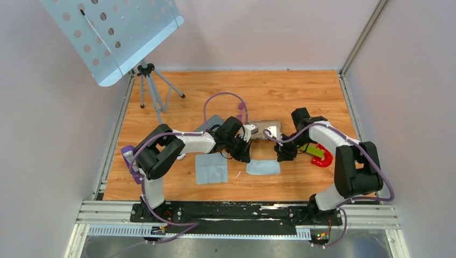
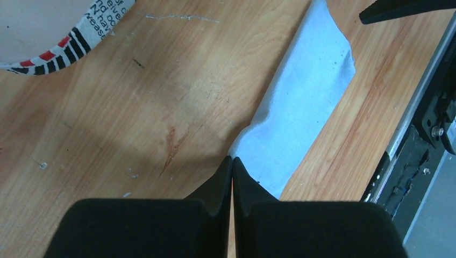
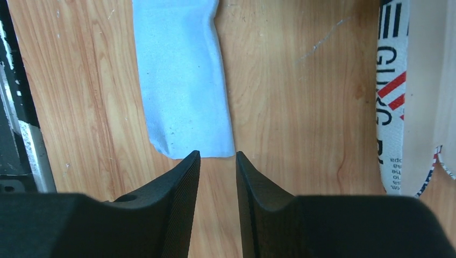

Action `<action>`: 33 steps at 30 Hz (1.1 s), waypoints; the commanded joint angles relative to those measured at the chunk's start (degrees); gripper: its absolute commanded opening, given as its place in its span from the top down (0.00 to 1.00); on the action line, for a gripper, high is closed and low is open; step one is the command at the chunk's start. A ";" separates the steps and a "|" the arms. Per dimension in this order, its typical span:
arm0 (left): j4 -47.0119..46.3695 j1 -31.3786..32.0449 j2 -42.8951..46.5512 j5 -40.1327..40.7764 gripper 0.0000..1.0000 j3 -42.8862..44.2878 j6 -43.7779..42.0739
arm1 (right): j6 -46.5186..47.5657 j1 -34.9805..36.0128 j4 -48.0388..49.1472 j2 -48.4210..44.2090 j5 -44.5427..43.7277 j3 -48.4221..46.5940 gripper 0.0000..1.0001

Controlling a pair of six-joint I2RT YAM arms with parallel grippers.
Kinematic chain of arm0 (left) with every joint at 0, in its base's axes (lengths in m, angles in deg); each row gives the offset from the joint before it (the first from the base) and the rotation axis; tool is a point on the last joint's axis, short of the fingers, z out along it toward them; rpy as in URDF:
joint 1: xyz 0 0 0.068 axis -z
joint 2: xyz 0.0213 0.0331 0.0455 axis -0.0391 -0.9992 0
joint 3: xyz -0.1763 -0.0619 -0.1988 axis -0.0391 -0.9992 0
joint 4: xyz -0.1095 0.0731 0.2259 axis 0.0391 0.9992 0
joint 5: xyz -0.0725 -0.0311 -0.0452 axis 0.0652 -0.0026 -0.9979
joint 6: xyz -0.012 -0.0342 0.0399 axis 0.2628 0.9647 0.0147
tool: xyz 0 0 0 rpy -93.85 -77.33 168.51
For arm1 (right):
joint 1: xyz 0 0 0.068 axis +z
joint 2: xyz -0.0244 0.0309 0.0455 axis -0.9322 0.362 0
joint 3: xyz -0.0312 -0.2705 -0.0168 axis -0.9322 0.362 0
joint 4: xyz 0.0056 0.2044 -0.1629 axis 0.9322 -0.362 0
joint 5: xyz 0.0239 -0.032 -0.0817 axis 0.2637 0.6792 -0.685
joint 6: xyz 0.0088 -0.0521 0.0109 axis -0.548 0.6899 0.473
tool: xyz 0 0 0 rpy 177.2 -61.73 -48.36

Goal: Organize the sunglasses
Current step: Pick up the glasses cleaning cloth from the center of the board.

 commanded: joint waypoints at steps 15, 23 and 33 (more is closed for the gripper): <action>-1.27 -0.62 -1.85 -0.71 1.00 -0.82 0.70 | 5.00 5.30 1.44 2.39 -6.03 1.91 0.72; -1.23 -0.71 -2.21 -1.08 1.00 -0.66 0.87 | 4.30 5.41 2.97 3.28 -8.83 2.65 0.74; -1.01 -0.78 -2.53 -1.15 1.00 -0.50 0.98 | 4.17 7.05 2.18 3.40 -9.31 2.96 0.80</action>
